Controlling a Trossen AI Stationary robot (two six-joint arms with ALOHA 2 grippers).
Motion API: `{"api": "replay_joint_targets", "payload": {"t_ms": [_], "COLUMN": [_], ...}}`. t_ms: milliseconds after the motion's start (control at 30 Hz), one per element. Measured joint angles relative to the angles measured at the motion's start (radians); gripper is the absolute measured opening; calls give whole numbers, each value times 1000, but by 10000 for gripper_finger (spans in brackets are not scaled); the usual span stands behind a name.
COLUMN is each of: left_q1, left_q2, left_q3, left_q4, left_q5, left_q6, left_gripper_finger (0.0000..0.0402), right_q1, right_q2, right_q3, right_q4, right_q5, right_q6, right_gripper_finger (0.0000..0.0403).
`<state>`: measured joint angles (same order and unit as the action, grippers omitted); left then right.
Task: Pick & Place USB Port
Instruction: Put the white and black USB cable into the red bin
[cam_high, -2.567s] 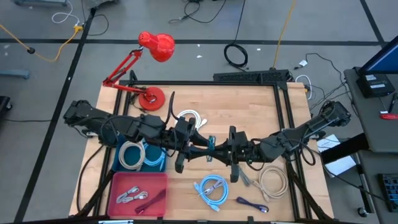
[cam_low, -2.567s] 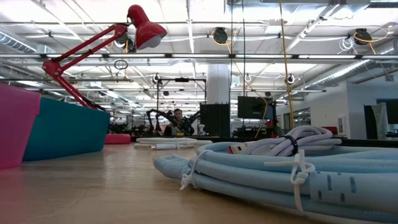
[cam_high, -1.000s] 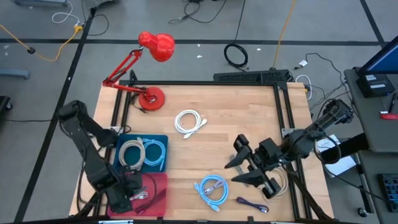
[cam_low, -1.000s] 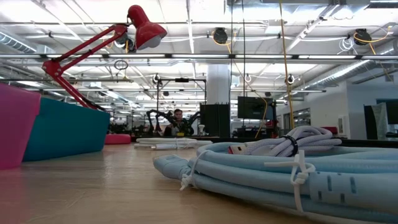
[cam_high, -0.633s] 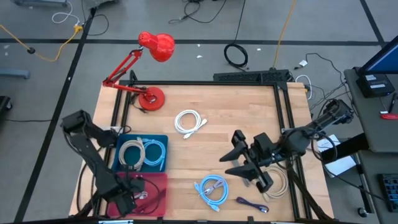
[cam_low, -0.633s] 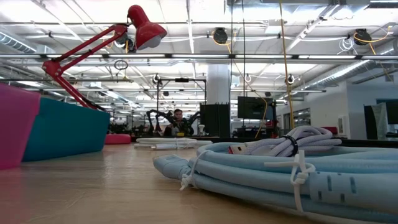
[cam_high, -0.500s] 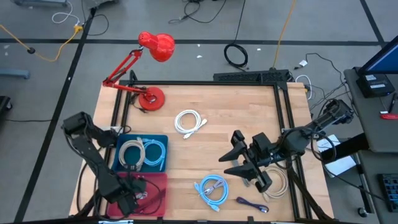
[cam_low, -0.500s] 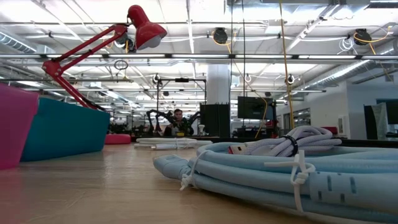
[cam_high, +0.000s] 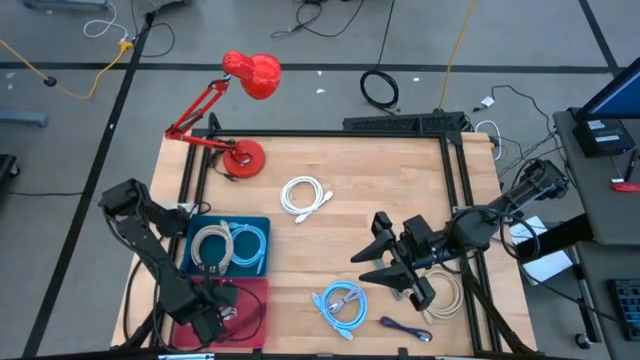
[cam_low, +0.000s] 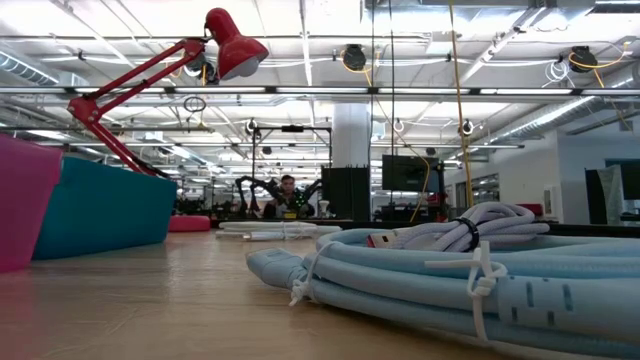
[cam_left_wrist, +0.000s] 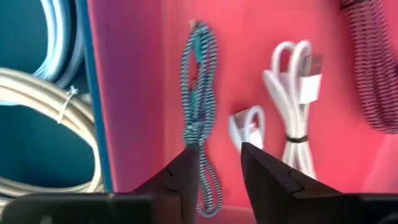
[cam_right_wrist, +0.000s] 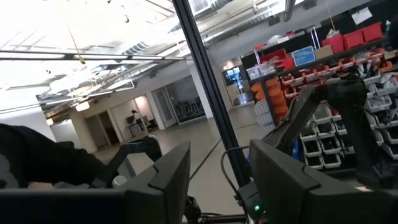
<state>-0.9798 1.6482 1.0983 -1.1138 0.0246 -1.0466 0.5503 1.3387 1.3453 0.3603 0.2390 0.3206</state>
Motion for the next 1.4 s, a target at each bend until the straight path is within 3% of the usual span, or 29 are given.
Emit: {"api": "replay_joint_targets", "payload": {"t_ms": [200,333,500,633,733,833,1000,1133,1200,1267,1400], "left_q1": [13,36,69,79,78,77,101,137,153,165,185], "left_q2": [-3,-32,-106,-196,-258,-291,-287,-278,-272,-265,-247], "left_q3": [63,203,397,488,498,498,497,497,496,494,494], "left_q4": [1,9,11,65,219,381,586,583,558,541,491], "left_q5": [-14,-130,-401,-728,-957,-1072,-1093,-1046,-1021,-995,-969], "left_q6": [-30,-53,-66,-46,73,246,498,519,504,485,440], "left_gripper_finger": [158,158,143,129,123,122,124,124,124,124,124], "right_q1": [0,0,1,1,1,1,1,1,6,34,87], "right_q2": [0,0,0,0,0,0,0,-1,-1,1,23], "right_q3": [0,-1,-2,-2,-2,-2,-2,-1,8,57,257], "right_q4": [-20,-53,21,164,272,341,416,474,418,209,-433], "right_q5": [0,0,-5,-7,-7,-8,-8,-25,-68,-17,180], "right_q6": [4,44,53,-1,-19,-19,-21,-41,-129,-211,-240], "right_gripper_finger": [155,155,155,155,155,155,155,155,155,154,150]}}
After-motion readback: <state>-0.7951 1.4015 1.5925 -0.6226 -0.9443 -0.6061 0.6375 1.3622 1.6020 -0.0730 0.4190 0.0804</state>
